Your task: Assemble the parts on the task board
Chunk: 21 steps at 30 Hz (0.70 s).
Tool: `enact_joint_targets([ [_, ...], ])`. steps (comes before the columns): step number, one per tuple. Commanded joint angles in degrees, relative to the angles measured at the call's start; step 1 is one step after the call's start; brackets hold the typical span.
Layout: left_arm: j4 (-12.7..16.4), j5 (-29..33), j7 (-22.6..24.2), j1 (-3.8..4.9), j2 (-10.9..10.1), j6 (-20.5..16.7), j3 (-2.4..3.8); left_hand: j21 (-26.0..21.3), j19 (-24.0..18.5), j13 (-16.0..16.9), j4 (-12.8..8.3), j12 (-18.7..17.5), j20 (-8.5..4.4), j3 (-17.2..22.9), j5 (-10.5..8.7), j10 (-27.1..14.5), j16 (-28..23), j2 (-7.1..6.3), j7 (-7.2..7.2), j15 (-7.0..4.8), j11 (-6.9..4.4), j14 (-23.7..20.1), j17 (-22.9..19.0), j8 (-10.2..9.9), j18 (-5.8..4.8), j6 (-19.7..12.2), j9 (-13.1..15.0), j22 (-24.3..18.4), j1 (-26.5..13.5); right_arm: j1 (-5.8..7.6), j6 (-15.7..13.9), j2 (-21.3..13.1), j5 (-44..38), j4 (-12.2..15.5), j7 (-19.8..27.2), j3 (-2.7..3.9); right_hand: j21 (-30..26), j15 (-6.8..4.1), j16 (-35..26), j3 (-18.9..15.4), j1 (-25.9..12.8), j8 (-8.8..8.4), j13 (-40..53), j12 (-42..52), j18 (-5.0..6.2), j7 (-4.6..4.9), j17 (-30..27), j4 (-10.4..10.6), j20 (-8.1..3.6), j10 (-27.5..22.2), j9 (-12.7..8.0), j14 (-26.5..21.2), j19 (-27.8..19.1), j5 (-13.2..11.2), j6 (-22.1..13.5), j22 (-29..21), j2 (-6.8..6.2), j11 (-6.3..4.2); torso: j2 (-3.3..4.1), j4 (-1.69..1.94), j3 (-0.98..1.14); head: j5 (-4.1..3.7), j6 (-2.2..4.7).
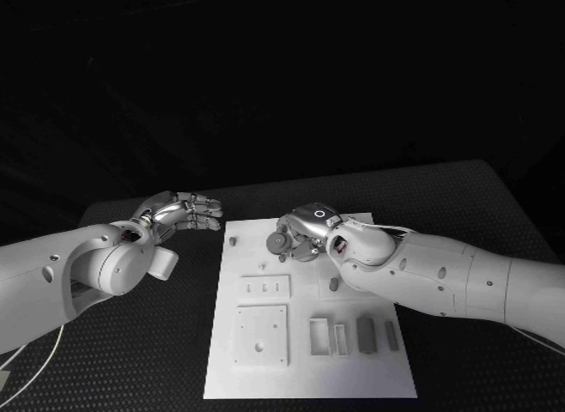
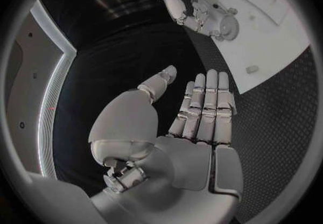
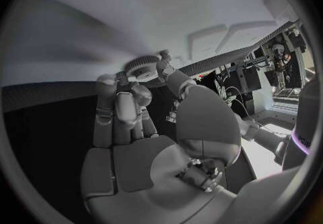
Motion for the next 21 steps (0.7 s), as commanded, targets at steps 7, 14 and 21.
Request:
enact_joint_targets([
  [7,0.04,0.22,0.43,0.07,0.03,0.11,0.03,-0.40,0.27,-0.10,0.14,-0.23,-0.22,-0.06,-0.20,0.14,-0.40,-0.06,1.14,0.11,0.10,0.32,0.08,-0.35,-0.15,-0.37,0.07,0.04,-0.47,-0.01,-0.88,-0.58,-0.75,0.33,-0.01,-0.01,-0.40,0.48,-0.20,0.07,0.04,0.20,-0.13,0.29,3.07,0.27,0.01,0.69,-0.26,-0.27,0.08,0.01,0.05,-0.19,-0.25,0.94,-0.79,0.34,-0.01,4.40,0.04,-0.02,-0.03],
  [14,-0.24,0.24,0.47,0.07,-0.16,0.00,0.03,-0.41,0.28,-0.10,0.13,-0.24,-0.22,-0.06,-0.21,0.14,-0.42,-0.06,1.14,0.11,0.10,0.32,0.10,-0.36,-0.15,-0.38,0.07,0.05,-0.46,0.11,-2.59,-2.37,-0.48,2.16,-0.14,0.02,-0.40,0.47,-0.17,0.13,0.04,0.24,-0.17,0.34,3.07,0.27,0.08,0.97,-0.28,-0.27,0.11,0.05,0.11,-0.20,-0.22,0.96,-0.75,0.33,-0.07,4.29,0.01,-0.12,0.27],
  [21,-1.17,0.46,0.60,0.08,-0.07,-0.21,0.03,-0.42,0.29,-0.09,0.11,-0.25,-0.23,-0.05,-0.20,0.18,-0.44,-0.09,1.12,0.10,0.09,0.33,0.12,-0.36,-0.14,-0.36,0.09,0.06,-0.43,1.50,-6.79,-4.70,3.34,3.75,1.62,0.05,-0.41,0.45,-0.17,0.22,0.05,0.35,-0.24,0.41,3.07,0.23,0.01,1.39,-0.30,-0.26,0.16,0.03,0.16,-0.20,-0.09,0.97,-0.78,0.30,-0.15,4.09,0.04,-0.59,1.00],
])
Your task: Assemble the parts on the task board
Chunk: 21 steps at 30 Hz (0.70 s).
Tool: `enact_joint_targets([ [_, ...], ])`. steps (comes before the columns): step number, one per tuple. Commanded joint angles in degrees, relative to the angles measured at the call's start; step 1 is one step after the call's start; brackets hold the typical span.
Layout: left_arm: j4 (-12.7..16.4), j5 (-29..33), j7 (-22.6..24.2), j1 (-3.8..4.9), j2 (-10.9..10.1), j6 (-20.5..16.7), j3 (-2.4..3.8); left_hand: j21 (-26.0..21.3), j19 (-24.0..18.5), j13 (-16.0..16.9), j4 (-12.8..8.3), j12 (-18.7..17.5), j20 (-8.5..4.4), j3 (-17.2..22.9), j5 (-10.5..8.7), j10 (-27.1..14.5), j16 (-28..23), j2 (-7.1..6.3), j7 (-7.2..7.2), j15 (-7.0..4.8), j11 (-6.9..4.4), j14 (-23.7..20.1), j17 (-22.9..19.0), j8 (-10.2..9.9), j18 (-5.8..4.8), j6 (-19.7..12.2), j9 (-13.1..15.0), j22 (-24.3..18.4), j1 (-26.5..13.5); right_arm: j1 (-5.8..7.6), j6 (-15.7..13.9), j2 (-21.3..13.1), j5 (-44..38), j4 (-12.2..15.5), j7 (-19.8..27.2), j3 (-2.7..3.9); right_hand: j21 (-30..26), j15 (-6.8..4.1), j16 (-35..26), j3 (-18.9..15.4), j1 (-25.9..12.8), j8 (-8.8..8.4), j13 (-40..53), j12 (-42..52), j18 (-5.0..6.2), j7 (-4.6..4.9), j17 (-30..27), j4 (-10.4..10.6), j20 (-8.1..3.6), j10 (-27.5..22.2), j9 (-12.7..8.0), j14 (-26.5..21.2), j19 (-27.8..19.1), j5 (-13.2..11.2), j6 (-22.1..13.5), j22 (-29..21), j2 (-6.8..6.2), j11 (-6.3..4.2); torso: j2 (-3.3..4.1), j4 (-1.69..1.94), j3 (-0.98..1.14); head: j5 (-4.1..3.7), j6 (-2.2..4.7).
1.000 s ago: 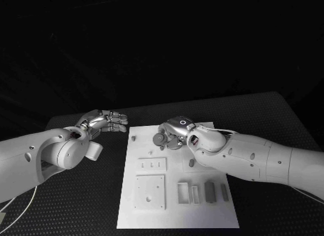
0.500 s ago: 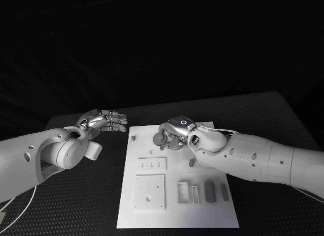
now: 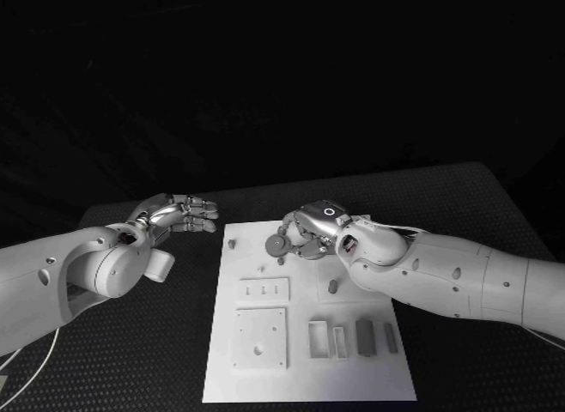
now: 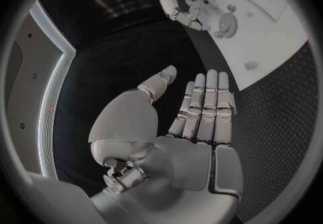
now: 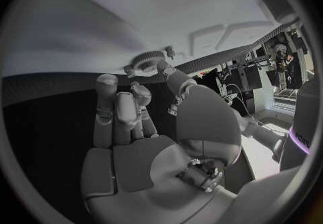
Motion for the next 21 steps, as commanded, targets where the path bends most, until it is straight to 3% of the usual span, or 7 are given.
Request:
enact_joint_targets([
  [1,-0.46,0.44,0.61,0.08,0.23,-0.16,0.03,-0.20,0.29,-0.05,0.10,-0.25,-0.23,-0.05,-0.20,0.18,-0.24,-0.10,1.11,0.10,0.09,0.34,0.09,-0.36,-0.14,-0.36,0.10,0.06,-0.42,0.61,-3.91,-1.87,3.40,1.59,1.67,0.20,-0.19,0.44,-0.16,-0.03,0.09,0.38,-0.10,0.20,3.07,0.34,0.00,0.46,-0.50,0.06,0.11,0.02,-0.01,-0.20,0.04,0.94,-0.32,0.00,-0.16,3.94,0.11,-0.31,0.57],
  [7,-1.87,0.57,0.77,0.06,0.81,-0.03,0.01,-0.21,0.30,-0.04,0.09,-0.26,-0.23,-0.04,-0.20,0.21,-0.25,-0.11,1.10,0.10,0.08,0.36,0.11,-0.36,-0.14,-0.33,0.11,0.06,-0.40,2.13,-2.34,-5.97,7.37,3.69,3.90,1.12,-0.20,0.41,-0.14,0.03,0.31,0.46,-0.14,0.25,3.07,0.31,0.04,0.50,-0.54,0.07,0.15,0.04,-0.01,-0.20,0.13,0.96,-0.39,-0.04,-0.64,3.25,0.40,-0.41,0.99],
  [9,-2.40,0.83,0.99,0.04,1.06,-0.13,-0.02,-0.21,0.31,-0.04,0.08,-0.25,-0.23,-0.04,-0.20,0.23,-0.25,-0.10,1.09,0.10,0.07,0.36,0.12,-0.36,-0.14,-0.32,0.12,0.07,-0.39,2.58,0.63,-7.58,10.21,3.75,6.83,1.60,-0.21,0.39,-0.14,0.07,0.53,0.55,-0.17,0.28,3.07,0.27,0.00,0.47,-0.56,0.07,0.19,0.03,-0.04,-0.20,0.25,0.98,-0.36,-0.07,-0.83,2.98,0.47,-0.56,1.24],
  [11,-3.06,0.89,1.27,0.01,1.36,0.29,-0.04,-0.21,0.31,-0.04,0.08,-0.26,-0.23,-0.03,-0.20,0.24,-0.26,-0.10,1.09,0.09,0.07,0.37,0.13,-0.36,-0.14,-0.33,0.12,0.07,-0.38,3.03,2.82,-8.90,18.52,2.84,12.07,1.89,-0.22,0.35,-0.18,0.04,0.65,0.70,-0.21,0.31,3.07,0.23,-0.12,0.46,-0.55,0.06,0.26,-0.04,-0.09,-0.21,0.47,1.00,-0.29,-0.11,-1.08,2.64,0.56,-0.72,1.49],
  [14,-4.03,0.89,1.28,-0.08,1.73,0.38,-0.07,-0.21,0.34,-0.03,0.08,-0.26,-0.24,-0.03,-0.20,0.25,-0.26,-0.07,1.08,0.09,0.07,0.39,0.14,-0.37,-0.14,-0.33,0.13,0.08,-0.37,3.51,6.55,-10.45,22.32,0.98,16.35,2.08,-0.38,0.27,-0.53,-0.20,1.08,0.91,-0.33,0.31,3.07,0.14,-0.97,0.00,-0.42,-0.15,0.37,-0.50,-0.50,-0.27,0.72,1.05,0.31,-0.18,-1.44,2.21,0.66,-0.80,1.73],
  [17,-5.05,0.82,1.12,-0.21,1.92,0.14,-0.07,-0.20,0.39,-0.03,0.09,-0.26,-0.25,-0.02,-0.20,0.29,-0.25,-0.03,1.08,0.07,0.06,0.44,0.17,-0.38,-0.13,-0.32,0.14,0.09,-0.37,3.74,10.21,-11.38,24.93,-0.81,19.23,2.08,-0.60,0.30,-1.19,-0.67,1.49,1.05,-0.46,0.17,3.07,0.16,-2.42,-1.04,-0.09,-0.63,0.44,-1.45,-1.14,-0.24,0.84,1.10,0.88,-0.16,-1.73,1.87,0.81,-0.83,2.04],
  [21,-5.86,0.82,1.27,-0.32,1.87,0.14,-0.08,-0.19,0.44,-0.02,0.10,-0.27,-0.26,-0.03,-0.21,0.33,-0.24,-0.04,1.07,0.06,0.05,0.50,0.21,-0.37,-0.12,-0.29,0.16,0.11,-0.38,3.74,12.06,-11.63,27.87,-2.85,20.55,2.07,-0.86,0.41,-1.55,-1.16,1.74,1.32,-0.60,0.02,3.07,0.22,-2.69,-2.18,0.46,-1.32,0.57,-2.10,-1.92,-0.24,1.23,1.14,1.83,-0.08,-2.00,1.50,1.04,-0.94,2.26],
])
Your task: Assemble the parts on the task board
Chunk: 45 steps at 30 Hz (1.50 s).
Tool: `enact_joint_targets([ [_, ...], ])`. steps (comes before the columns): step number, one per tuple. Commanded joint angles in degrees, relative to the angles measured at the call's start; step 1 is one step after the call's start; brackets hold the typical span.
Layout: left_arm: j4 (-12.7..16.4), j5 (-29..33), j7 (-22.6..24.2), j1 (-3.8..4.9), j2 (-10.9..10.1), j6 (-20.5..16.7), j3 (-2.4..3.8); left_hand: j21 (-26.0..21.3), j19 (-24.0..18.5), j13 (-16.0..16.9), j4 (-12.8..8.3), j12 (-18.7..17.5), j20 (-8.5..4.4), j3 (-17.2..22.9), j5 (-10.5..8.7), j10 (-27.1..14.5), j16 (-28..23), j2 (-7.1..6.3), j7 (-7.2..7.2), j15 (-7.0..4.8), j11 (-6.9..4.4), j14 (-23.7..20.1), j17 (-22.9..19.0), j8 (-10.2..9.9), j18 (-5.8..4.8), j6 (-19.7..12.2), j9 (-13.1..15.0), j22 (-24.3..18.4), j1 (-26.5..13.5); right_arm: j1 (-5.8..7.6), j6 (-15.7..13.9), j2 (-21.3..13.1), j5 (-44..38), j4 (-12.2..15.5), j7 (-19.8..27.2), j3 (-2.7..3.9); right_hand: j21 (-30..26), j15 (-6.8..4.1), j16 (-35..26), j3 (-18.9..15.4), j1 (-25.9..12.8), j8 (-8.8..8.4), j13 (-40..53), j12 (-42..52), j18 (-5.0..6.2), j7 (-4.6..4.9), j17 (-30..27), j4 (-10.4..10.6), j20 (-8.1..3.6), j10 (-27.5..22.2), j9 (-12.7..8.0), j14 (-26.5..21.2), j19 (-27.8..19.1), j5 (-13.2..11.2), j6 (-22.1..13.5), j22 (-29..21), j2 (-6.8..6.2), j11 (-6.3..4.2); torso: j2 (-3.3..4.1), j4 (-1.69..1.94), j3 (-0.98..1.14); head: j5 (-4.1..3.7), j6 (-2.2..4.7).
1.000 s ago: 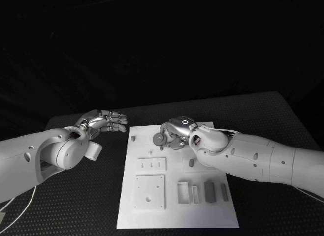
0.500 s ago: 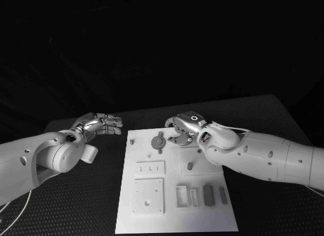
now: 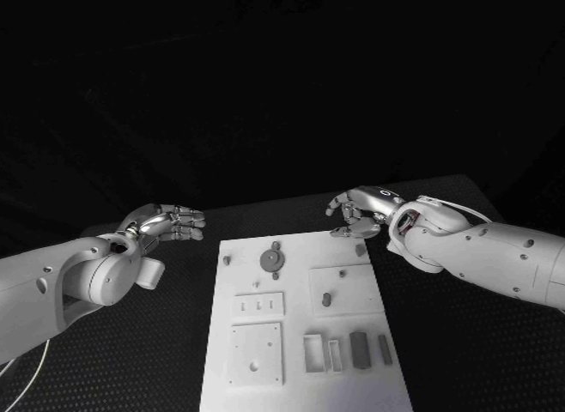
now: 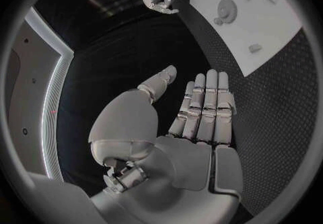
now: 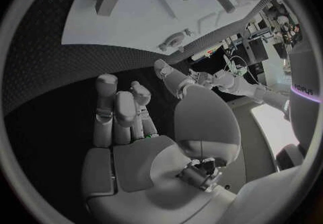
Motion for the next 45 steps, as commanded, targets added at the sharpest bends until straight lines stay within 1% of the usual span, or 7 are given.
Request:
enact_joint_targets([
  [1,-0.53,0.30,1.02,-0.11,0.00,0.20,0.01,-0.19,0.23,-0.03,0.10,-0.26,-0.05,-0.03,-0.21,0.34,-0.25,-0.03,1.07,0.05,0.05,0.51,0.10,-0.36,-0.11,-0.28,0.07,0.07,-0.38,-0.01,6.53,-0.22,6.50,-1.39,6.66,0.00,-0.45,-0.01,-0.33,-0.14,0.45,0.28,-0.08,0.02,3.08,0.26,-0.11,-1.08,0.25,-0.76,0.08,-0.81,-0.76,-0.24,0.60,1.18,1.08,0.02,-0.50,2.03,0.38,-0.07,0.34],
  [7,-0.78,0.30,1.00,-0.40,0.10,0.52,0.01,-0.19,0.27,-0.02,0.10,-0.26,-0.06,-0.04,-0.21,0.40,-0.25,-0.01,1.04,0.04,0.03,0.55,0.13,-0.34,-0.11,-0.21,0.10,0.08,-0.38,-0.03,7.48,-1.58,4.65,-3.89,7.29,-0.06,-0.41,-0.29,-0.35,-0.55,0.79,0.40,-0.17,0.13,3.08,-0.16,-0.13,-2.40,0.62,-1.06,0.14,-1.11,-1.11,-0.21,0.71,1.22,1.17,-0.34,-0.84,1.63,0.83,0.33,0.34],
  [12,-0.92,0.30,0.99,-0.58,0.09,0.67,0.01,-0.20,0.29,-0.01,0.08,-0.26,-0.07,-0.03,-0.21,0.45,-0.26,0.00,1.03,0.03,0.01,0.57,0.16,-0.32,-0.10,-0.16,0.12,0.09,-0.35,-0.76,8.13,-2.02,3.73,-6.29,7.98,-0.31,-0.37,-0.85,-0.38,-0.68,1.03,0.36,-0.31,0.15,3.08,-0.80,-0.19,-3.18,0.81,-1.11,0.13,-1.22,-1.24,-0.20,0.46,1.21,0.93,-0.94,-0.95,1.53,1.06,0.30,0.15],
  [20,-1.21,0.30,0.94,-0.88,0.08,0.85,0.01,-0.20,0.30,-0.01,0.07,-0.26,-0.07,-0.03,-0.21,0.46,-0.27,0.00,1.02,0.02,0.00,0.58,0.17,-0.32,-0.10,-0.15,0.13,0.10,-0.35,-1.59,8.93,-4.04,5.08,-5.89,8.72,-0.32,-0.37,-1.72,-0.50,-0.82,1.03,0.36,-0.54,0.03,3.08,-1.80,-0.29,-3.56,1.01,-1.20,0.16,-1.40,-1.43,-0.20,0.09,1.19,0.67,-1.88,-0.81,1.70,0.87,0.07,-0.36],
  [31,-1.52,0.30,0.89,-1.05,0.23,1.13,0.01,-0.22,0.31,-0.01,0.06,-0.29,-0.07,-0.05,-0.21,0.47,-0.30,0.01,1.01,0.02,0.00,0.60,0.21,-0.33,-0.11,-0.14,0.15,0.11,-0.36,-2.69,11.04,-4.76,4.88,-5.82,8.55,-0.33,-0.37,-2.06,-0.54,-0.87,1.03,0.44,-0.65,-0.03,3.08,-2.15,-0.33,-3.63,1.02,-1.23,0.22,-1.47,-1.51,-0.19,0.00,1.17,0.66,-2.22,-0.83,1.56,1.01,0.23,-0.81],
  [37,-1.54,0.30,0.91,-1.10,0.25,1.21,0.01,-0.23,0.31,-0.01,0.06,-0.32,-0.07,-0.06,-0.21,0.46,-0.32,0.03,1.01,0.02,0.01,0.59,0.22,-0.35,-0.11,-0.15,0.15,0.11,-0.37,-3.48,11.10,-4.47,4.29,-6.35,8.61,-0.33,-0.37,-2.21,-0.56,-0.82,1.30,0.49,-0.69,-0.06,3.08,-2.29,-0.35,-3.79,1.00,-1.26,0.26,-1.52,-1.58,-0.19,-0.05,1.17,0.80,-2.37,-0.76,1.73,0.77,0.10,-0.88],
  [45,-1.56,0.29,0.87,-1.12,0.16,1.18,0.01,-0.25,0.32,-0.01,0.05,-0.34,-0.07,-0.07,-0.22,0.46,-0.35,0.05,1.01,0.02,0.01,0.59,0.24,-0.36,-0.12,-0.15,0.16,0.11,-0.37,-4.59,11.03,-3.85,4.22,-6.81,8.90,-0.33,-0.34,-2.35,-0.55,-0.76,1.76,0.70,-0.75,-0.07,3.08,-2.42,-0.36,-3.87,0.97,-1.28,0.37,-1.57,-1.66,-0.20,0.12,1.19,1.20,-2.50,-0.71,1.77,0.81,0.21,-1.16],
])
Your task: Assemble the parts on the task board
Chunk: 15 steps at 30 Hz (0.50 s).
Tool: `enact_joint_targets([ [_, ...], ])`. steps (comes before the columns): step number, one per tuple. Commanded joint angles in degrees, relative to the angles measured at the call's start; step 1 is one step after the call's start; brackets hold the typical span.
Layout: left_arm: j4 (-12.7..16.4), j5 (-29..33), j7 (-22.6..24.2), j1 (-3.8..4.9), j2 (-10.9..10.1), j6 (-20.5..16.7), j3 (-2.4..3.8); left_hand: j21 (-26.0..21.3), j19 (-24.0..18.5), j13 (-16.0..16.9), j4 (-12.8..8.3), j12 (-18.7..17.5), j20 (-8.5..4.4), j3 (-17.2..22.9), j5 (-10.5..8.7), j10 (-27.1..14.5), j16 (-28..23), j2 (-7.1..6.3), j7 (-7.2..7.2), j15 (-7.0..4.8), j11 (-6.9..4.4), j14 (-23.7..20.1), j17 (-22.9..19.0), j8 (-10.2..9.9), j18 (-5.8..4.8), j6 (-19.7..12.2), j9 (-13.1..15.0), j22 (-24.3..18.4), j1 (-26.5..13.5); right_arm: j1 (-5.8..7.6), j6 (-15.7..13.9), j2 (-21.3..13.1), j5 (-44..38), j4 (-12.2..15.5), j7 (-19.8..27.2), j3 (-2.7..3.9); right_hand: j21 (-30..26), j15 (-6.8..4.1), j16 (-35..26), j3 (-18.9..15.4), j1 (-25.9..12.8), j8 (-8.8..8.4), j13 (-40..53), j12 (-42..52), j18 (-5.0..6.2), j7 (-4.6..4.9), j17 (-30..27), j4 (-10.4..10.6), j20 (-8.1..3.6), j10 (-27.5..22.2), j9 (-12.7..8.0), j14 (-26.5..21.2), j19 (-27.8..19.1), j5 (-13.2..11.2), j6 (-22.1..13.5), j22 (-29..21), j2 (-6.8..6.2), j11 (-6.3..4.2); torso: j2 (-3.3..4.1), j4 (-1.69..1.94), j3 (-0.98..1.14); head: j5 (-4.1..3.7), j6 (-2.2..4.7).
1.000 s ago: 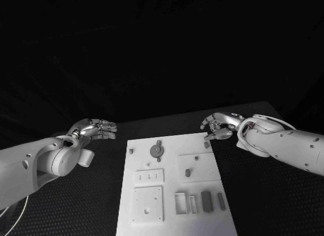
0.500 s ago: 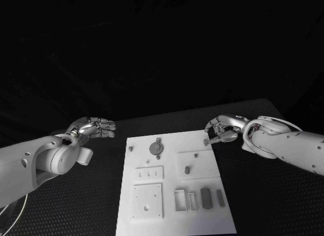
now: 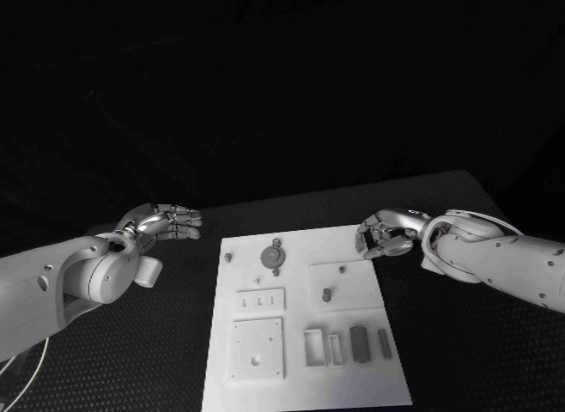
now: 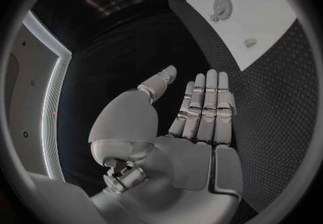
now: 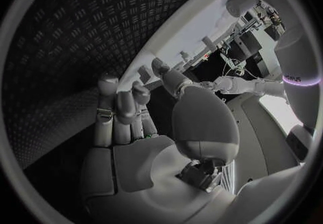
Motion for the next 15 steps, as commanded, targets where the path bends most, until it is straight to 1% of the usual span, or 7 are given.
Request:
enact_joint_targets([
  [1,0.01,0.17,0.70,0.02,0.05,0.83,0.02,-0.26,0.32,-0.02,0.05,-0.34,-0.08,-0.07,-0.22,0.46,-0.36,0.05,1.01,-0.13,0.01,0.44,0.10,-0.37,-0.12,-0.16,0.08,0.07,-0.37,-0.42,0.75,0.34,-0.28,-0.30,0.91,0.02,-0.11,-0.31,-0.25,0.09,0.60,0.30,-0.11,-0.06,2.14,-0.41,-0.05,-0.30,0.06,0.09,0.10,0.04,-0.36,-0.20,0.16,1.21,0.15,-0.46,0.04,1.84,-0.01,0.11,-0.15],
  [8,0.10,0.17,0.67,0.02,0.01,0.91,0.03,-0.27,0.32,-0.03,0.05,-0.36,-0.08,-0.08,-0.22,0.46,-0.38,0.06,1.02,-0.12,0.01,0.44,0.11,-0.38,-0.13,-0.16,0.09,0.07,-0.39,-0.92,0.43,0.94,-0.12,-0.98,1.06,0.02,0.01,-0.32,-0.15,0.00,0.93,0.69,-0.16,-0.01,2.14,-0.39,-0.05,-0.30,0.07,0.11,0.30,0.05,-0.41,-0.20,0.58,1.23,1.44,-0.45,0.04,1.79,-0.11,0.20,-0.33],
  [10,0.12,0.17,0.68,0.02,0.00,0.90,0.03,-0.28,0.32,-0.03,0.06,-0.37,-0.07,-0.08,-0.22,0.46,-0.38,0.07,1.02,-0.12,0.01,0.44,0.12,-0.38,-0.13,-0.16,0.09,0.07,-0.40,-1.01,0.41,0.99,-0.09,-1.06,1.07,0.02,0.04,-0.32,-0.13,-0.04,1.00,0.78,-0.17,0.01,2.14,-0.39,-0.05,-0.32,0.07,0.11,0.34,0.05,-0.42,-0.20,0.67,1.23,1.76,-0.44,0.03,1.74,-0.08,0.28,-0.37],
  [12,0.14,0.17,0.65,0.02,-0.01,0.95,0.03,-0.28,0.33,-0.03,0.06,-0.37,-0.07,-0.09,-0.22,0.46,-0.39,0.07,1.02,-0.12,0.01,0.44,0.12,-0.39,-0.13,-0.16,0.09,0.07,-0.40,-1.11,0.53,1.14,-0.04,-1.17,1.14,0.02,0.08,-0.31,-0.10,-0.07,1.12,0.88,-0.18,0.04,2.14,-0.38,-0.04,-0.35,0.06,0.12,0.39,0.06,-0.43,-0.20,0.80,1.24,2.13,-0.43,0.02,1.78,-0.03,0.30,-0.44],
  [15,0.17,0.17,0.58,0.02,-0.08,0.96,0.03,-0.28,0.33,-0.03,0.07,-0.38,-0.07,-0.10,-0.22,0.47,-0.39,0.08,1.03,-0.12,0.02,0.44,0.13,-0.39,-0.13,-0.16,0.09,0.07,-0.42,-1.29,0.54,1.33,0.06,-1.27,1.29,0.02,0.14,-0.30,-0.05,-0.12,1.37,1.06,-0.19,0.08,2.14,-0.38,-0.04,-0.39,0.05,0.11,0.48,0.06,-0.48,-0.20,1.04,1.25,2.75,-0.44,0.01,1.79,-0.04,0.30,-0.49],
])
